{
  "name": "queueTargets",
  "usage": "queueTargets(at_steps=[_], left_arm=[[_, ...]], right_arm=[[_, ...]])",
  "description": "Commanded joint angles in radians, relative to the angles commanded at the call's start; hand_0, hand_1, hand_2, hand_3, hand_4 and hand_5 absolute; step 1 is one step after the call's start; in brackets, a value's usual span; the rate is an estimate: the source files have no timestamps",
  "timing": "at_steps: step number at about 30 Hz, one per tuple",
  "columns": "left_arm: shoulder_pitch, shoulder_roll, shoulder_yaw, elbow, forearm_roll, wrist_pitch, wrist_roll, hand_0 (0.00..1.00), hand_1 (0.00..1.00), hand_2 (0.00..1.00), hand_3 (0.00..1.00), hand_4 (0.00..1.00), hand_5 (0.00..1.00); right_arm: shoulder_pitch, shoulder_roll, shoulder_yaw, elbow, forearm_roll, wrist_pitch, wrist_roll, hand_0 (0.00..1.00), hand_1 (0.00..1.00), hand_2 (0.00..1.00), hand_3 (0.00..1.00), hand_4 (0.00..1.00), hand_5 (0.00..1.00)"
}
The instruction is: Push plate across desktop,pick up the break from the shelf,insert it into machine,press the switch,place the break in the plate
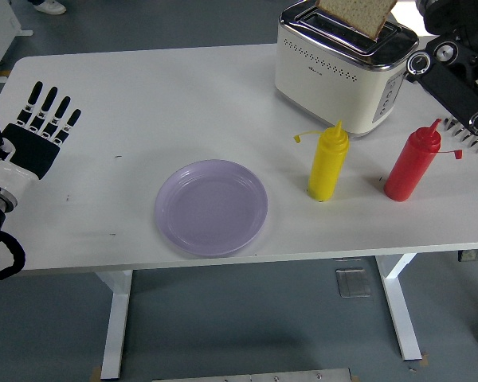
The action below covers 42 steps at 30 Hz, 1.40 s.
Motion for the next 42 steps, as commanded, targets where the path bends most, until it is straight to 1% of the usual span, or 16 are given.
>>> queueTargets(at_steps=[9,18,19,25,34,42], left_arm=[[0.006,0.008,-0.003,-0.006,-0.002,0.001,-0.001,0.838,0.761,0.712,0.716,0.803,0.998],[0.005,0.013,0.002,-0.007,-0.004,0.001,-0.002,0.838,0.762,0.712,0.715,0.802,0.998],[0.005,0.013,0.001,-0.007,-0.004,0.001,-0.002,0.841,0.766,0.713,0.717,0.801,0.998],[0.005,0.016,-0.005,-0.022,-0.013,0.000,-0.001,0.842,0.767,0.716,0.718,0.803,0.998],[0.008,0.016,-0.018,-0.051,-0.040,-0.001,0.004,0.844,0.774,0.720,0.725,0.804,0.998],[0.010,0.015,-0.028,-0.071,-0.081,-0.005,0.013,0.845,0.781,0.726,0.728,0.804,0.998]], right_arm=[[0.033,0.063,-0.043,-0.114,-0.029,-0.026,0.012,0.383,0.453,0.456,0.417,0.159,0.002],[0.055,0.104,-0.070,-0.215,-0.037,-0.053,0.026,0.381,0.453,0.457,0.420,0.153,0.002],[0.056,0.107,-0.073,-0.223,-0.038,-0.055,0.028,0.378,0.455,0.459,0.426,0.129,0.002],[0.065,0.129,-0.103,-0.271,-0.038,-0.077,0.043,0.375,0.455,0.460,0.424,0.118,0.002],[0.076,0.154,-0.133,-0.330,-0.025,-0.103,0.076,0.373,0.462,0.471,0.430,0.113,0.002],[0.078,0.166,-0.163,-0.364,0.000,-0.116,0.100,0.368,0.469,0.484,0.436,0.128,0.002]])
